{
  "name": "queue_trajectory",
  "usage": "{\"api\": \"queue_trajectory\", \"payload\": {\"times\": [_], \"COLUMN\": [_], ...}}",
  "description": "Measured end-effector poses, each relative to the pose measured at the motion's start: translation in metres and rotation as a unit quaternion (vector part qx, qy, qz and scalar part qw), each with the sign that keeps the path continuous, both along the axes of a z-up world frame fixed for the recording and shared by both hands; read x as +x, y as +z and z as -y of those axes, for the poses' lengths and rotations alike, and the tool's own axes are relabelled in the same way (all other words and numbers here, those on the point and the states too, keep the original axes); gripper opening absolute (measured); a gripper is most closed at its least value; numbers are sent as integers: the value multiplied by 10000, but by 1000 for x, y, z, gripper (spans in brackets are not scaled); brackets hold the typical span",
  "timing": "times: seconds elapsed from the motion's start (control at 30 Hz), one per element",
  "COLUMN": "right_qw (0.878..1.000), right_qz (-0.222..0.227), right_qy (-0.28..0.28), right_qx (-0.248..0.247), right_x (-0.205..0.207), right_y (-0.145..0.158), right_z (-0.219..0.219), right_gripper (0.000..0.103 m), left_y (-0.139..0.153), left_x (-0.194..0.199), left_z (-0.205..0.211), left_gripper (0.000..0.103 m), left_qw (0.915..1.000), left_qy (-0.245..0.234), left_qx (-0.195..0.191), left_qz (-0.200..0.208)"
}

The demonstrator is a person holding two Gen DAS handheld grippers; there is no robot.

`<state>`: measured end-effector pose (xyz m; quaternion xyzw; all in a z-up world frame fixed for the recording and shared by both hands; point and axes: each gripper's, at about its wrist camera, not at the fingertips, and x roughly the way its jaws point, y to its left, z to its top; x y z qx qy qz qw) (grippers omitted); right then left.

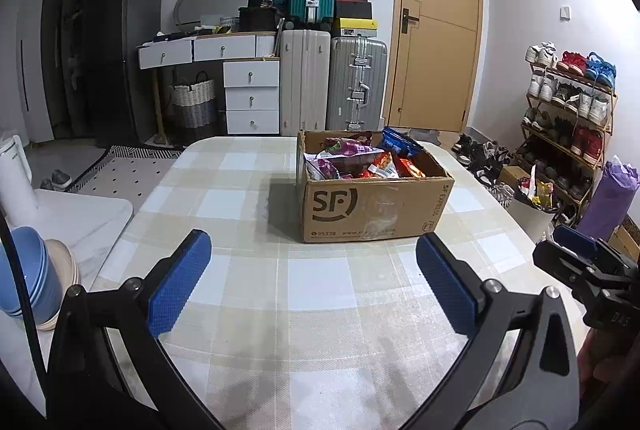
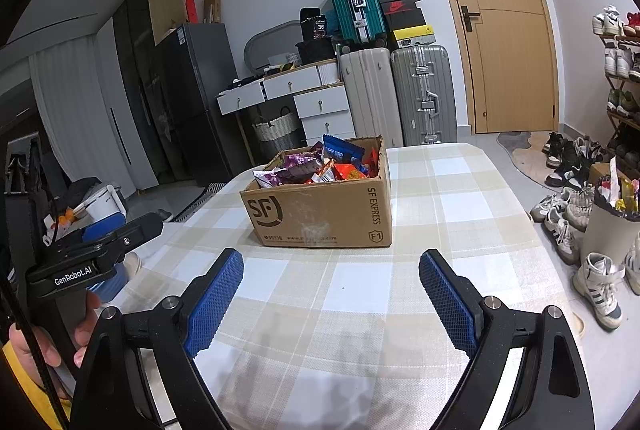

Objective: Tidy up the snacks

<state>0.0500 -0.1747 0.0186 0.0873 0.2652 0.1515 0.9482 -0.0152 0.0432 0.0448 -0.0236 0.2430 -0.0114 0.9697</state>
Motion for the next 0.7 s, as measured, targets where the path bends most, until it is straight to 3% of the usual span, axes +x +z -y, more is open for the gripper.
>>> {"api": "queue_trajectory", "payload": {"times": [0.7], "right_qw": [9998], "right_qz": [37], "right_qy": [54], "right_qx": [-199], "right_x": [-2], "right_y": [-3], "right_z": [-7], "right_gripper": [91], "left_y": [-2], "left_x": [-1], "left_z": [1], "left_gripper": [102], "left_qw": [10000], "left_qy": [38], "left_qx": [41], "left_qz": [-9]}}
